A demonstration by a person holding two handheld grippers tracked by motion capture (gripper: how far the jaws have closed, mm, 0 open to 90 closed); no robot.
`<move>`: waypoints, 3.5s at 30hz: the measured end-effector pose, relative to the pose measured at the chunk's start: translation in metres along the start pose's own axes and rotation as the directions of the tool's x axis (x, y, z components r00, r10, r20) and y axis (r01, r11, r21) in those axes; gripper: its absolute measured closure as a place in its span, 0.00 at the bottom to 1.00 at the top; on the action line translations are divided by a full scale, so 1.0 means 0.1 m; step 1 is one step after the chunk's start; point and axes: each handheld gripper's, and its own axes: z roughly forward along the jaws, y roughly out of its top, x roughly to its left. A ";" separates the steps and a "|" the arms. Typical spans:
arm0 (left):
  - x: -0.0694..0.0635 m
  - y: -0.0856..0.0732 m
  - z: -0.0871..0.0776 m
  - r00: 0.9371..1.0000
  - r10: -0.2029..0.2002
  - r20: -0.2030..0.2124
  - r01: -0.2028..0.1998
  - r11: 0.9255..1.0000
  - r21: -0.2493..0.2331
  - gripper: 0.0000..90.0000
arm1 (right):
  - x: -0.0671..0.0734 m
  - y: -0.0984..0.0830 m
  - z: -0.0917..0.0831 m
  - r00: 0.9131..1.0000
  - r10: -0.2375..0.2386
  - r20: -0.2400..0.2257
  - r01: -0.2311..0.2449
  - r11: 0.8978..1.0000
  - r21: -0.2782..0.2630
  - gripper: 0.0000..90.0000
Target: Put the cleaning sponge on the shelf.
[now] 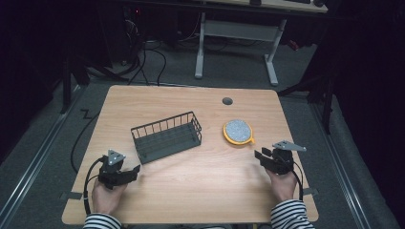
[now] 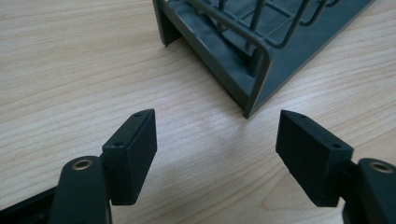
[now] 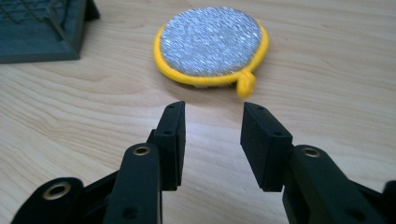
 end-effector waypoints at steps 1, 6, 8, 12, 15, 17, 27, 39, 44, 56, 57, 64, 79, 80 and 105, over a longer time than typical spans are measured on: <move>-0.01 0.01 0.00 1.000 0.001 0.003 -0.001 1.000 0.000 0.34 | 0.02 0.02 0.01 1.000 -0.001 -0.011 0.001 1.000 -0.002 0.68; -0.07 0.07 0.00 1.000 0.013 0.007 -0.013 1.000 -0.001 0.36 | 0.15 0.14 0.08 0.998 -0.028 -0.055 0.027 1.000 -0.016 0.69; -0.09 0.08 0.01 1.000 0.014 0.005 -0.014 1.000 0.002 0.37 | 0.20 0.20 0.13 0.997 -0.036 -0.073 0.034 0.999 -0.017 0.69; -0.12 0.11 0.03 1.000 0.002 0.008 -0.002 1.000 0.004 0.40 | 0.34 0.31 0.25 0.992 -0.061 -0.110 0.060 0.998 -0.011 0.69; -0.14 0.12 0.04 1.000 0.010 0.014 -0.010 1.000 0.003 0.42 | 0.44 0.38 0.35 0.987 -0.086 -0.132 0.086 0.996 -0.002 0.70; -0.15 0.12 0.05 1.000 0.014 0.007 -0.014 1.000 -0.002 0.45 | 0.50 0.42 0.42 0.985 -0.090 -0.150 0.092 0.996 0.006 0.71; -0.19 0.09 0.12 1.000 0.019 0.004 -0.019 1.000 -0.015 0.57 | 0.86 0.63 0.82 0.963 -0.118 -0.241 0.138 0.988 0.067 0.74; -0.18 0.10 0.18 0.999 0.001 0.037 0.000 1.000 -0.021 0.72 | 1.08 0.60 1.20 0.960 -0.121 -0.253 0.155 0.980 0.121 0.77; -0.17 0.10 0.19 0.999 -0.006 0.048 0.007 1.000 -0.029 0.79 | 1.16 0.61 1.28 0.959 -0.125 -0.253 0.160 0.979 0.123 0.79; -0.16 0.10 0.19 0.999 -0.007 0.038 0.008 1.000 -0.026 0.91 | 1.28 0.71 1.38 0.964 -0.141 -0.226 0.169 0.979 0.112 0.91; -0.15 0.10 0.19 0.999 -0.007 0.037 0.008 1.000 -0.026 0.93 | 1.27 0.70 1.39 0.964 -0.139 -0.227 0.167 0.980 0.112 0.93; -0.17 0.09 0.18 0.999 0.004 0.037 -0.003 0.999 -0.032 0.96 | 1.25 0.70 1.37 0.964 -0.146 -0.220 0.174 0.978 0.116 0.96; -0.28 0.05 0.15 0.996 0.037 0.082 -0.034 0.999 -0.038 0.96 | 1.17 0.61 1.20 0.960 -0.169 -0.225 0.202 0.970 0.132 0.96; -0.29 0.05 0.15 0.996 0.037 0.086 -0.034 0.999 -0.039 0.96 | 1.16 0.60 1.19 0.959 -0.172 -0.225 0.205 0.969 0.134 0.96; -0.62 0.00 0.09 0.979 0.102 0.177 -0.097 0.995 -0.034 0.96 | 0.96 0.14 0.58 0.956 -0.183 -0.231 0.215 0.969 0.125 0.96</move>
